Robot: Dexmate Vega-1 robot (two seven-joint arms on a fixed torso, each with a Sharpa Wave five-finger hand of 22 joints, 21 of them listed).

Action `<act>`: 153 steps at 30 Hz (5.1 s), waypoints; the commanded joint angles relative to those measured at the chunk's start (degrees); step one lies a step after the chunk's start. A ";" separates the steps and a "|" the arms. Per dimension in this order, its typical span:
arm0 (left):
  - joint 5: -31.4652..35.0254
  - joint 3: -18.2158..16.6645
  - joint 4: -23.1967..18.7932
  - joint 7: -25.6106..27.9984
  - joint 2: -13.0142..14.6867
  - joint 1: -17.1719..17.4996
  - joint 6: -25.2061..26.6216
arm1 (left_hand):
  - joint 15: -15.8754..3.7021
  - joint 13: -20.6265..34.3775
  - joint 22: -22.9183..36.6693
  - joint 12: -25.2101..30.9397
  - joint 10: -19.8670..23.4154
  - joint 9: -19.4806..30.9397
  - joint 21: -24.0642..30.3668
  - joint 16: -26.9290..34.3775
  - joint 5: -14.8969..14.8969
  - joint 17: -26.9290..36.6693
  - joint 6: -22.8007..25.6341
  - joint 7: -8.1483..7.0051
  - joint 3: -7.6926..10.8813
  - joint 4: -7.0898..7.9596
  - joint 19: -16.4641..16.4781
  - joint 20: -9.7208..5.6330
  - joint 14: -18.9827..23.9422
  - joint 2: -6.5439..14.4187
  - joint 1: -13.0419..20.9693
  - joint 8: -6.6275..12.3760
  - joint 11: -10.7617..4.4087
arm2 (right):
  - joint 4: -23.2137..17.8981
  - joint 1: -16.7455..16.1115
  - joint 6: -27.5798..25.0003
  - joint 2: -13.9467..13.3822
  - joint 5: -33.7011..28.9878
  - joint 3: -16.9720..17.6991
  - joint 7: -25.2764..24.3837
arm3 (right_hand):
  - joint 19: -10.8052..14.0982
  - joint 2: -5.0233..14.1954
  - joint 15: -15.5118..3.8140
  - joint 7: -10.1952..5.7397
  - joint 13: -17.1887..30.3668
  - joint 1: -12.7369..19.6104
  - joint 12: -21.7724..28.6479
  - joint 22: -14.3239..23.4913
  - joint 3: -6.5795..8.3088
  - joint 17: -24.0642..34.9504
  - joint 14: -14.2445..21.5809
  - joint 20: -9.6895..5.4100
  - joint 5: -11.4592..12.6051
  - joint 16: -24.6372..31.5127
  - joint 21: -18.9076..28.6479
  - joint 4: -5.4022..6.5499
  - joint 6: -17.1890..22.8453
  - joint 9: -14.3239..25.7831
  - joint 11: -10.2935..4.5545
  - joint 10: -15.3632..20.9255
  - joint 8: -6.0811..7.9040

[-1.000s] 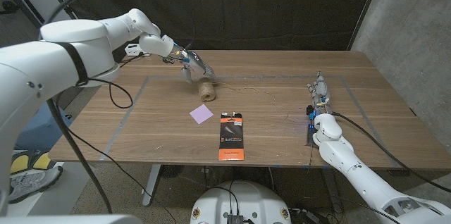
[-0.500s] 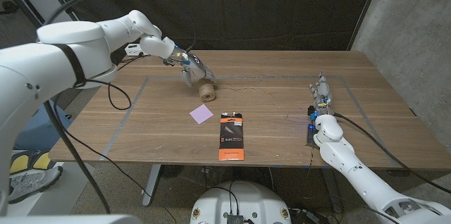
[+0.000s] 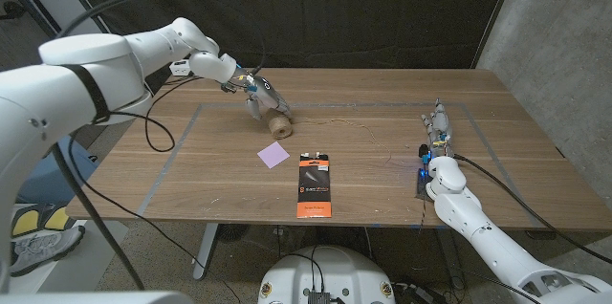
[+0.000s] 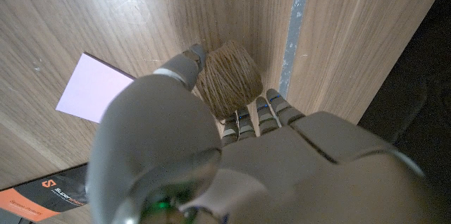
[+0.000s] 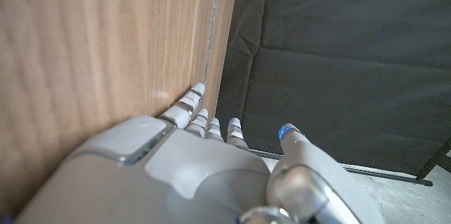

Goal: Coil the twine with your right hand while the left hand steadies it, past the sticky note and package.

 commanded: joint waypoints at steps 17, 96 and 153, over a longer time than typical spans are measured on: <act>2.29 -3.76 -5.40 -0.78 2.66 2.66 2.96 | 1.10 1.91 0.52 0.81 -3.58 1.30 -0.76 0.13 0.94 2.27 -3.12 0.51 -0.65 -0.45 -2.31 0.83 -2.51 0.56 3.52 -0.01 0.92 | 1.09 -0.57 0.17 -0.01 0.94 0.64 0.10 | 0.21 -0.16 0.06 0.12 0.08 -0.67 0.42 0.15 0.53 0.19 -0.12 0.19 -0.10 0.62 0.28 0.00 -0.73 0.13 0.03 -0.83 0.41; -3.39 -27.40 -27.99 -10.65 15.06 19.86 11.59 | -2.83 14.31 2.45 14.58 5.49 7.33 3.58 15.95 0.80 15.66 11.81 -0.50 -9.26 -0.09 6.30 0.32 8.13 1.50 9.62 11.91 -1.31 | -2.59 -2.71 -1.12 -2.61 1.88 1.58 1.21 | 0.64 -0.12 -0.04 0.19 0.13 -1.43 0.66 0.15 0.90 0.31 -0.02 -0.04 -0.13 0.83 0.43 0.30 -0.74 0.13 0.10 -0.61 0.58; -16.48 -36.13 -32.01 -18.52 12.98 25.28 16.51 | -3.19 17.06 3.33 16.63 7.04 9.34 4.94 20.08 1.62 19.18 13.53 -0.60 -11.17 -0.03 7.18 0.36 8.51 1.22 11.72 15.28 -1.87 | -7.66 -2.46 -6.49 -7.96 0.85 0.75 4.17 | 0.85 -0.17 -0.08 0.33 0.15 -1.57 0.79 0.15 1.35 0.23 0.13 0.03 -0.09 0.86 0.45 0.20 -0.07 0.12 0.08 -0.33 0.84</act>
